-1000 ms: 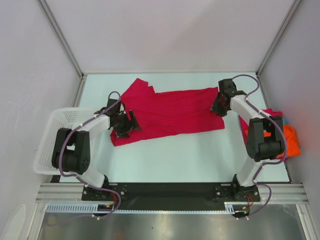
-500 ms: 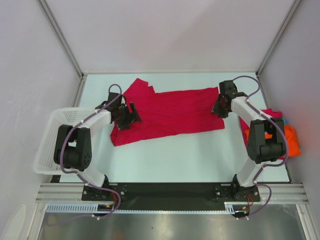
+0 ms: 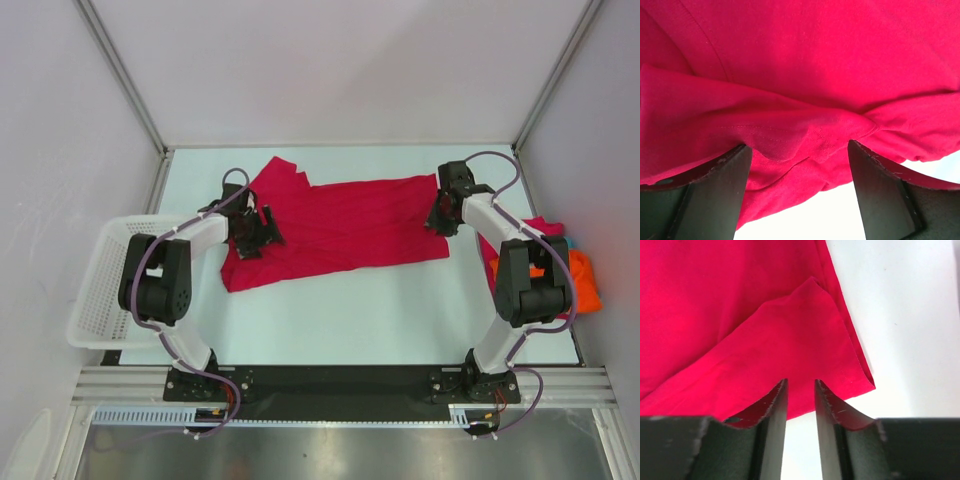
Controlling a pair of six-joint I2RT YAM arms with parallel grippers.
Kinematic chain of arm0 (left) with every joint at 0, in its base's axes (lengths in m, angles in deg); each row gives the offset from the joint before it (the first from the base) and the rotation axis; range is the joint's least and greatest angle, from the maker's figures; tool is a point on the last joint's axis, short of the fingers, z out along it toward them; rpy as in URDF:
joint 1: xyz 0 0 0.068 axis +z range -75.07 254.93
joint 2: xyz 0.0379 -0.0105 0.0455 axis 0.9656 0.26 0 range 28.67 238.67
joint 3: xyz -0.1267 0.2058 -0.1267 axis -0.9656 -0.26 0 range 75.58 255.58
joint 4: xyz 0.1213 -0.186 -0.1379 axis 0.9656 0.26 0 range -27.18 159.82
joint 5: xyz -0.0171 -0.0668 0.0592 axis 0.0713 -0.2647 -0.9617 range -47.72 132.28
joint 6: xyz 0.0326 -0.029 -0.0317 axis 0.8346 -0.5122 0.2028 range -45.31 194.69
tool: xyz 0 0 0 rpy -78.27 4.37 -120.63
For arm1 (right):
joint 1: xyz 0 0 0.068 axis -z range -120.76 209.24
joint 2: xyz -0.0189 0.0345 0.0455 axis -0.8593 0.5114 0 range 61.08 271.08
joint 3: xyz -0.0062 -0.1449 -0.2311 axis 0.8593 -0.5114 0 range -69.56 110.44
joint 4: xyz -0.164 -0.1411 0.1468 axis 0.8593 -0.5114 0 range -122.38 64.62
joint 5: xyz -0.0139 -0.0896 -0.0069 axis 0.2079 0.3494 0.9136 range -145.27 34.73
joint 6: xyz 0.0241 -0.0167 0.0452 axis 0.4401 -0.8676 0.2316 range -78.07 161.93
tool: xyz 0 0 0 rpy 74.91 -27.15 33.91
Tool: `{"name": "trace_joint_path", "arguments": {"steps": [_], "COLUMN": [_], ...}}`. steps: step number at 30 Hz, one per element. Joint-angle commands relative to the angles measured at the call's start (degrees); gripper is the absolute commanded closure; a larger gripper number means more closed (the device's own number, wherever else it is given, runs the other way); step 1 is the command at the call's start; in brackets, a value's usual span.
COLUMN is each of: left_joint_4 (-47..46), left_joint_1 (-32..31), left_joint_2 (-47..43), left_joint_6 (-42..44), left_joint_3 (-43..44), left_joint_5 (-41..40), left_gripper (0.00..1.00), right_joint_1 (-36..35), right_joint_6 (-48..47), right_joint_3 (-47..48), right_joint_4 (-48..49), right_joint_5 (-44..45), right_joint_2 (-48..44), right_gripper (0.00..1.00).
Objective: Fold and stack the t-shirts
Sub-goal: Fold the flattened tshirt in 1/3 of the way
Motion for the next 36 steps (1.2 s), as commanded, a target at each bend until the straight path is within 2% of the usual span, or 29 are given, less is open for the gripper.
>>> {"name": "trace_joint_path", "arguments": {"steps": [1, 7, 12, 14, 17, 24, 36], "left_joint_4": [-2.6, -2.7, -2.7, -2.6, -2.2, -0.9, 1.1], "left_joint_1": [-0.1, -0.2, -0.2, -0.1, -0.1, -0.2, 0.3], "left_joint_2": [-0.3, -0.7, -0.8, -0.8, -1.3, -1.4, 5.3], "left_joint_6": [-1.4, -1.2, -1.0, -1.1, -1.0, -0.6, 0.1], "left_joint_3": [2.0, 2.2, 2.4, 2.7, 3.1, 4.5, 12.8], "left_joint_5": [-0.6, 0.0, 0.1, 0.2, 0.1, -0.6, -1.9], "left_gripper": [0.20, 0.32, 0.51, 0.62, 0.70, 0.74, 0.75], "right_joint_1": [-0.3, -0.8, -1.1, -1.2, -1.2, -1.4, -1.4], "right_joint_6": [-1.1, -1.3, -1.4, -1.4, -1.6, -1.5, -2.6], "right_joint_3": [-0.1, -0.6, -0.7, -0.7, -0.7, -0.8, -0.7], "right_joint_4": [0.2, 0.6, 0.8, 0.8, 0.7, 0.7, 0.0], "right_joint_5": [1.5, 1.0, 1.1, 1.1, 1.5, 1.5, 3.0], "right_joint_2": [-2.0, -1.4, -1.0, -1.1, -1.1, -1.0, -1.6], "right_gripper": [0.69, 0.75, 0.77, 0.78, 0.78, 0.78, 0.78]}}
